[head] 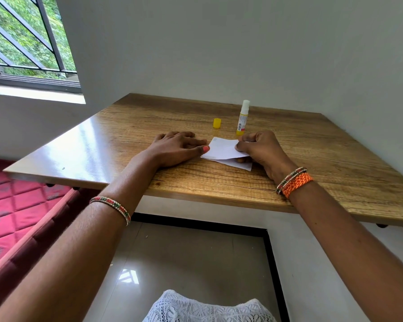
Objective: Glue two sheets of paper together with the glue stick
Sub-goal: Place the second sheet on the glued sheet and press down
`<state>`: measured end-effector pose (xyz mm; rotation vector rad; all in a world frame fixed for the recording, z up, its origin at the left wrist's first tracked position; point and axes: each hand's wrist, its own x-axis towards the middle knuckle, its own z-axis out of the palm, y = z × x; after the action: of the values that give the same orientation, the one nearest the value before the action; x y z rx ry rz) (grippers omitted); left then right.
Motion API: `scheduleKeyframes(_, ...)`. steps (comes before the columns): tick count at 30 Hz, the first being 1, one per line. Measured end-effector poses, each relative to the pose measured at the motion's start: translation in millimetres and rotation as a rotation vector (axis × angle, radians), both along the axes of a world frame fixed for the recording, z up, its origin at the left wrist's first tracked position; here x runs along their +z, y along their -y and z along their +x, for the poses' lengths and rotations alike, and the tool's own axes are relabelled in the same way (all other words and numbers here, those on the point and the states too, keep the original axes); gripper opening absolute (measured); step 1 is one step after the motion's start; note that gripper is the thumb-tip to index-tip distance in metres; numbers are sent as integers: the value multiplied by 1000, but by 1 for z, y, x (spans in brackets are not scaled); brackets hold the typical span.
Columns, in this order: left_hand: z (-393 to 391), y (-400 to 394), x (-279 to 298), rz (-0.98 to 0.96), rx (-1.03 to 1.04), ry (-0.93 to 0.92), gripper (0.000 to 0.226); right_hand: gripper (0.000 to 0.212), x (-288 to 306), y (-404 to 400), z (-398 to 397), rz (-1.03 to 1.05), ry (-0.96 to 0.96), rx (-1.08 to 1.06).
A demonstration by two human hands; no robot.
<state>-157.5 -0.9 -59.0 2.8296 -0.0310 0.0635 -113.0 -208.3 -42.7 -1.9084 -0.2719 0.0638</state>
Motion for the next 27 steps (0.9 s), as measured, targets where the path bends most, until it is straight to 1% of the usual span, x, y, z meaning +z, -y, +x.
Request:
scheduleKeyframes(5, 1, 4, 1, -58, 29, 30, 57, 21, -3, -1, 2, -37, 34, -16)
scheduleKeyframes(7, 1, 6, 3, -84, 41, 34, 54, 28, -5, -1, 5, -64, 43, -29)
scheduleKeyframes(11, 1, 7, 2, -48, 43, 13, 51, 40, -8, 0, 7, -145, 118, -45)
scheduleKeyframes(15, -1, 8, 3, -14, 25, -4, 57, 45, -8, 1, 6, -228, 225, -49)
scheduleKeyframes(17, -1, 8, 3, 10, -13, -15, 58, 46, -8, 1, 6, -229, 232, -53)
scheduleKeyframes(19, 0, 8, 3, 43, -43, -36, 51, 45, -7, 1, 6, -249, 247, -57)
scheduleKeyframes(23, 3, 8, 1, 81, -46, -68, 46, 40, -8, 3, 4, -285, 303, -82)
scheduleKeyframes(25, 4, 8, 1, 96, -50, -71, 46, 34, -10, 6, 3, -373, 367, -112)
scheduleKeyframes(27, 4, 8, 1, 101, -54, -71, 47, 29, -12, 10, 0, -521, 410, -135)
